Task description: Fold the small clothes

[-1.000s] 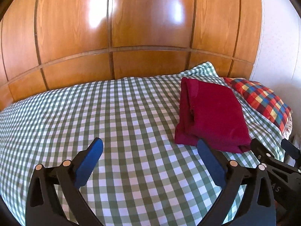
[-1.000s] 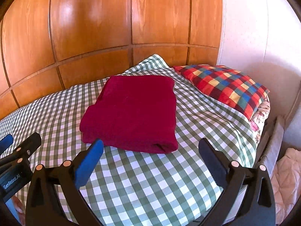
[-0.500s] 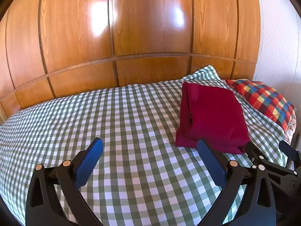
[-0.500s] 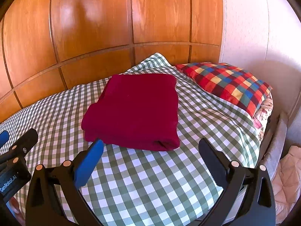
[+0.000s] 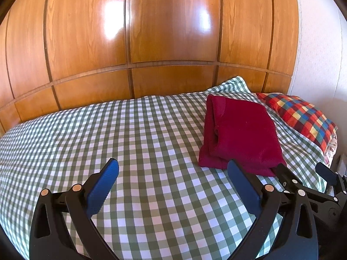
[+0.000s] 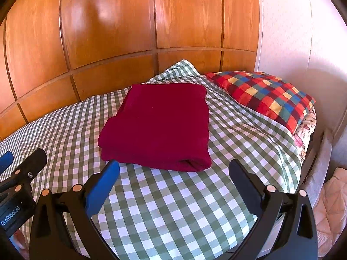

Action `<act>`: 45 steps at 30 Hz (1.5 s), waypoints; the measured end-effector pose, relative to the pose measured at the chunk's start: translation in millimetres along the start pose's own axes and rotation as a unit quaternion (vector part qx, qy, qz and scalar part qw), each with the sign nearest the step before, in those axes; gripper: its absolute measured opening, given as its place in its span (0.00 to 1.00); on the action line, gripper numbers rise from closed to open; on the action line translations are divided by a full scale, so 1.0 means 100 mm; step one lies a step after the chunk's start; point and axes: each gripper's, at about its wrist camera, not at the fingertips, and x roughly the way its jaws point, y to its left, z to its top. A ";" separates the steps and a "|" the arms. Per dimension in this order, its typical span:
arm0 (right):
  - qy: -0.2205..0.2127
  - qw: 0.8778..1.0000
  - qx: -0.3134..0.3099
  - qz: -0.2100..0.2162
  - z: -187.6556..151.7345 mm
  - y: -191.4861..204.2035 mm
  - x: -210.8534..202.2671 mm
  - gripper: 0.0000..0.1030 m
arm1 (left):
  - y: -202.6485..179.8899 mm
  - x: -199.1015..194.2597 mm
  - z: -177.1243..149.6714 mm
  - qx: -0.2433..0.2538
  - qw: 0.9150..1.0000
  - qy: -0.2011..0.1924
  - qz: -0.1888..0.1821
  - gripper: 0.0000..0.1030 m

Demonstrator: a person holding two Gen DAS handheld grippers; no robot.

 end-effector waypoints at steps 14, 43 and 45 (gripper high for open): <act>0.004 1.000 -0.003 0.001 -0.02 0.02 0.00 0.98 | 0.03 -0.02 0.00 0.000 1.000 -0.005 0.006 0.96; 0.005 1.000 -0.004 0.012 -0.01 0.02 0.03 0.98 | 0.08 -0.31 0.14 -0.003 0.999 -0.045 0.008 0.96; 0.007 1.000 -0.004 0.012 -0.02 0.02 0.06 0.98 | 0.07 -0.31 0.14 -0.002 0.999 -0.046 0.006 0.96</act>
